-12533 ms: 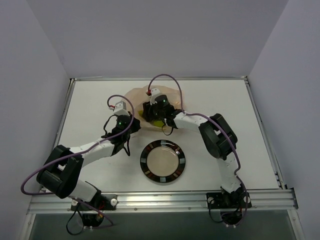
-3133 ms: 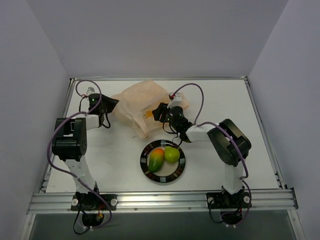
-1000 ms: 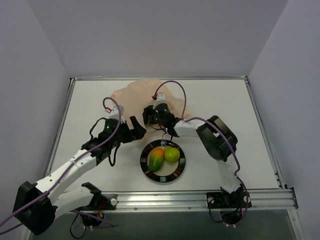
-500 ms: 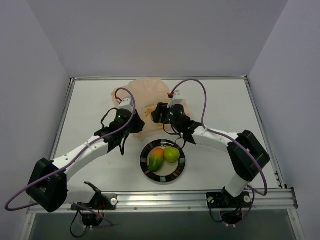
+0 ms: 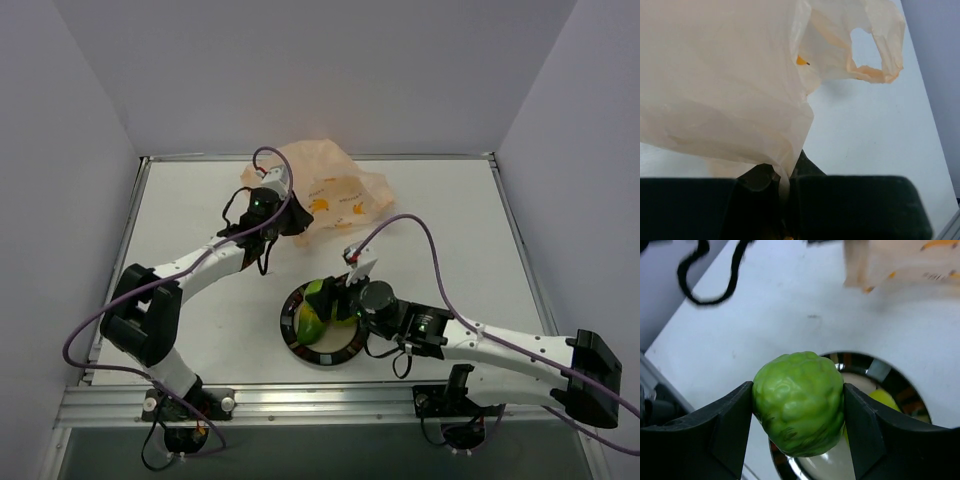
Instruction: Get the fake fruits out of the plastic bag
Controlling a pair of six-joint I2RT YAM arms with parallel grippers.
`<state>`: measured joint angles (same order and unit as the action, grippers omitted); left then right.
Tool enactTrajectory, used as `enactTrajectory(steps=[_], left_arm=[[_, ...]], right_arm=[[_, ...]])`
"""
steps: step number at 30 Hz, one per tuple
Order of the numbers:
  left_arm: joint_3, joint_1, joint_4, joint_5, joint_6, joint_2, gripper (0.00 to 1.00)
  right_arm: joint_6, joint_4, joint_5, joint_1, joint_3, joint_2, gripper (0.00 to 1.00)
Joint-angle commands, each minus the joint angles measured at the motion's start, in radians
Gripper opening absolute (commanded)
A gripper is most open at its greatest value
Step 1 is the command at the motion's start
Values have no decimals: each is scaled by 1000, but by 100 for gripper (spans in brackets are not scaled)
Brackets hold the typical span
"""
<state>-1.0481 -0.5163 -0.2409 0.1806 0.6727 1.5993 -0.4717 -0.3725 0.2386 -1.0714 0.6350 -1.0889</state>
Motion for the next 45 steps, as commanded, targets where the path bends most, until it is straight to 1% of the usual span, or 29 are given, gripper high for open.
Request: enactTrajectory(steps=[1,4,7,9,10,12,13,14,15,16,18,19,20,21,22,23,24,25,28,33,36,39,40,41,42,43,44,45], left_arm=[[-105,22,-104,95,-9,26,2],[-141,32,-117,111,-2,54,2],[-150,35,-107,120,-1,68,2],[-129,33,-113,119,4,60,2],[-119,35,-113,118,5,56,3],[-93,33,-109,114,5,39,9],[-86,35,-106,114,4,33,18],[-76,35,-103,108,4,25,23],[-60,33,-98,106,4,15,32],[-52,33,-95,103,5,8,50],[-36,33,-86,99,5,-5,64],[-21,33,-81,97,5,-22,69],[-13,32,-77,94,5,-35,80],[-7,32,-63,88,5,-45,84],[-1,33,-52,82,5,-76,88],[11,32,-25,74,4,-94,96],[16,32,-9,65,-1,-131,98],[23,30,6,44,-2,-151,94],[48,25,77,1,-15,-232,94],[69,22,198,-53,-30,-350,94],[69,19,290,-99,-50,-473,94],[47,18,394,-139,-71,-565,94],[24,18,423,-144,-81,-587,94],[7,18,487,-144,-91,-610,94],[-10,18,518,-126,-122,-645,94],[-48,16,579,-121,-137,-662,94],[-68,16,610,-121,-160,-677,94],[-90,16,644,-133,-180,-705,94]], right_arm=[[-54,151,67,-87,-63,50,33],[-91,185,103,-171,-93,41,33],[-122,178,142,-215,-126,6,33],[-130,153,159,-223,-146,-17,34],[-131,146,165,-228,-155,-32,33],[-133,118,168,-228,-167,-46,33],[-136,115,175,-229,-169,-55,33],[-137,115,182,-231,-170,-80,33],[-139,115,192,-231,-172,-92,33],[-142,119,206,-232,-170,-103,34],[-145,118,241,-240,-163,-124,37],[-143,113,246,-242,-161,-129,43],[-140,104,246,-243,-158,-131,49],[-127,93,235,-245,-153,-132,57],[-122,95,232,-246,-141,-132,70],[-117,102,237,-248,-132,-129,76],[-114,124,238,-252,-124,-125,82],[-110,136,238,-255,-103,-117,90],[-91,190,238,-263,-75,-65,100],[-41,247,231,-262,-12,61,100],[21,274,269,-260,43,115,100],[90,277,376,-260,98,175,91],[106,274,413,-259,113,204,80],[138,265,488,-257,129,216,72],[154,259,523,-259,161,227,62],[171,253,559,-257,178,247,33],[214,245,615,-257,195,256,19],[235,244,642,-256,212,265,10]])
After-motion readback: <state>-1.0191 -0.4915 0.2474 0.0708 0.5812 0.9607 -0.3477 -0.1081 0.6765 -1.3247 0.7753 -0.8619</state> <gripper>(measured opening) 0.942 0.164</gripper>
